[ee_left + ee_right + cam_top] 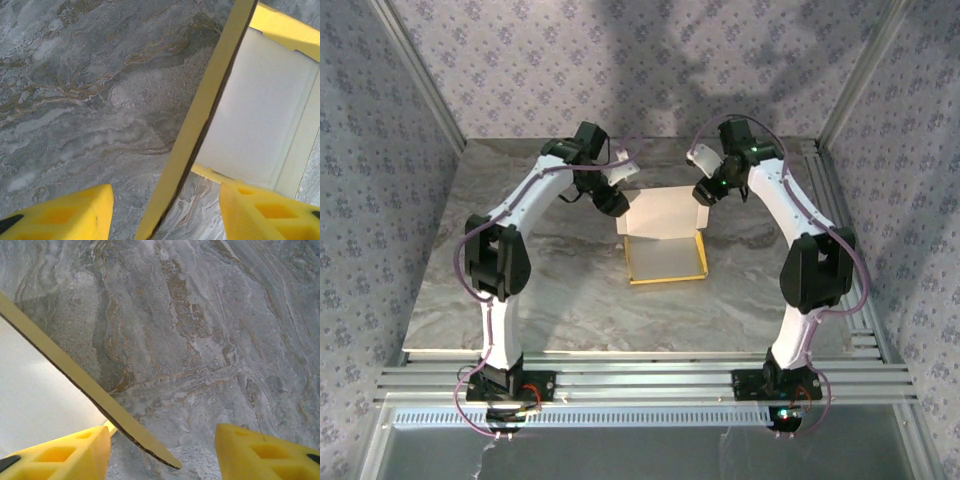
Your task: Fold the paper box
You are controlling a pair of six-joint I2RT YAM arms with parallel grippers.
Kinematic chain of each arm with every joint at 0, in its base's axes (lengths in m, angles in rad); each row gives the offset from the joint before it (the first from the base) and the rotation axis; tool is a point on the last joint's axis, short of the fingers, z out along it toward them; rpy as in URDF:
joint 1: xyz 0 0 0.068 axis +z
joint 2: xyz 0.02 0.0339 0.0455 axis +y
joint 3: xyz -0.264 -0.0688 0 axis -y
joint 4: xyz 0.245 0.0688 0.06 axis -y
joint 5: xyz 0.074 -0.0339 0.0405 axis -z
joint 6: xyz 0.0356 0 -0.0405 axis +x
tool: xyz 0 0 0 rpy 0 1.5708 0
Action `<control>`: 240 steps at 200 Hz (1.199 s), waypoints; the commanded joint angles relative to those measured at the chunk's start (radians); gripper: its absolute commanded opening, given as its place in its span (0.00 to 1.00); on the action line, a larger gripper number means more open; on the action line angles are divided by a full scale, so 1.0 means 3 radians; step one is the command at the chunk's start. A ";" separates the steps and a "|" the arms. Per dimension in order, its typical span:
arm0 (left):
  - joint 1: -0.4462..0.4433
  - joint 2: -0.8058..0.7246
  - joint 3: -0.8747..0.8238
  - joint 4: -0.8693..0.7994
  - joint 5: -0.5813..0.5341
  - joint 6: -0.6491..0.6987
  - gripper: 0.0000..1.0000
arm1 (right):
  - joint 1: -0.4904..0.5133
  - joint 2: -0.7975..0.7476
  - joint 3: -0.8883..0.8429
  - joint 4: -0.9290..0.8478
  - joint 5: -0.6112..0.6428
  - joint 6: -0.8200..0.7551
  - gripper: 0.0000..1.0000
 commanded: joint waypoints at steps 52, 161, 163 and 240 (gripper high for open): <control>-0.0060 0.0052 0.0140 -0.0137 -0.0103 0.0004 0.41 | 0.0028 0.0157 0.0070 -0.0183 0.0034 0.0008 0.44; -0.0067 -0.0078 -0.0179 0.0002 -0.0252 -0.0150 0.25 | 0.0061 0.0087 -0.0031 -0.0164 0.0013 0.0129 0.30; -0.0067 -0.0084 -0.0187 0.0012 -0.0260 -0.0155 0.25 | 0.0061 0.0082 -0.0038 -0.0163 0.0009 0.0131 0.30; -0.0016 -0.0193 -0.0273 0.0150 -0.0342 -0.0438 0.19 | 0.0102 -0.0064 -0.0309 0.0002 -0.0055 0.0237 0.33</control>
